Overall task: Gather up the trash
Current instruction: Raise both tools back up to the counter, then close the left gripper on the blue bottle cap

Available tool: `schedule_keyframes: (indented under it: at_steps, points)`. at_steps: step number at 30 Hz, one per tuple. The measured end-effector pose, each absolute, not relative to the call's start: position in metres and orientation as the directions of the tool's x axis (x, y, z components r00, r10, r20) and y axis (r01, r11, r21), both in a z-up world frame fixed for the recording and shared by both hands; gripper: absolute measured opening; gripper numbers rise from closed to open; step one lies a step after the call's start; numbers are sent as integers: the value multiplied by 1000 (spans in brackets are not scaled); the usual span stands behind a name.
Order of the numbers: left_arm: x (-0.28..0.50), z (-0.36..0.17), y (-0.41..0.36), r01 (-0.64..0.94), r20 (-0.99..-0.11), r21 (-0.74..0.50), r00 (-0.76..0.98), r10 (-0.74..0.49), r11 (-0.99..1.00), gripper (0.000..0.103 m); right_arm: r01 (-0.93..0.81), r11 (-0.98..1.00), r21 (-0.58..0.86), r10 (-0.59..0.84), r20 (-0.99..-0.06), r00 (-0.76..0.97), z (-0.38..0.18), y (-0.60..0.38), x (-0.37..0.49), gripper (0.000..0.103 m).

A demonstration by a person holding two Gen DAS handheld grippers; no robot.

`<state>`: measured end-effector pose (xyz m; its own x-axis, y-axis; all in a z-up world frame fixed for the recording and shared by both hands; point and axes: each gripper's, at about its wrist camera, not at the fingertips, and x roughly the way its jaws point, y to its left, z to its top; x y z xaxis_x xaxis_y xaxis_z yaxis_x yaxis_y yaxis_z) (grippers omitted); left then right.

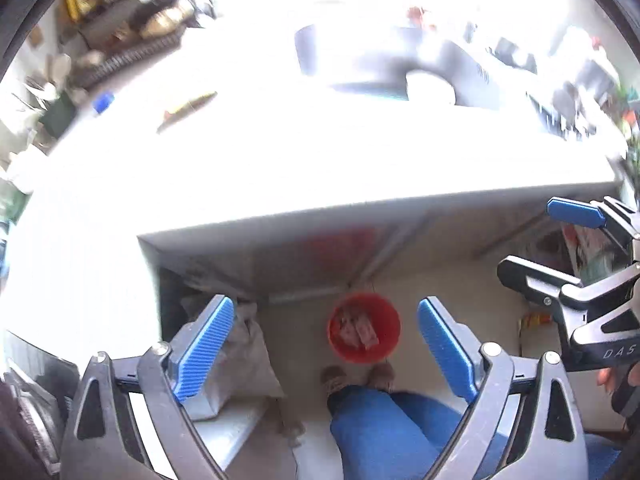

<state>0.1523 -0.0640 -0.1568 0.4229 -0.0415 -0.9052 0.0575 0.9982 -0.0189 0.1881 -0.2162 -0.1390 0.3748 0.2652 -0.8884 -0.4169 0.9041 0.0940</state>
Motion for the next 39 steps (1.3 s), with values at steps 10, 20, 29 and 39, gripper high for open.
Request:
schedule_keyframes:
  at_steps: [10,20,29,39]
  points:
    - [212,-85,8,-90,-838,-4,544,46,996,102,-505,863,28,316,-810,495,-67,-147,260,101]
    - [319,-69,132,-196,-854,-9,511,94,981,102,-562,827,3,332,-809,484,-39,-44,361,101]
    - [386,-97,235,-282,-899,-20,424,106,959,102,-619,786,0,317,-859,403,-60,62,434,101]
    - [446,-148,302,-290,-938,-23,337,80,957,102,-634,773,-1,276,-900,338,-100,133,494,101]
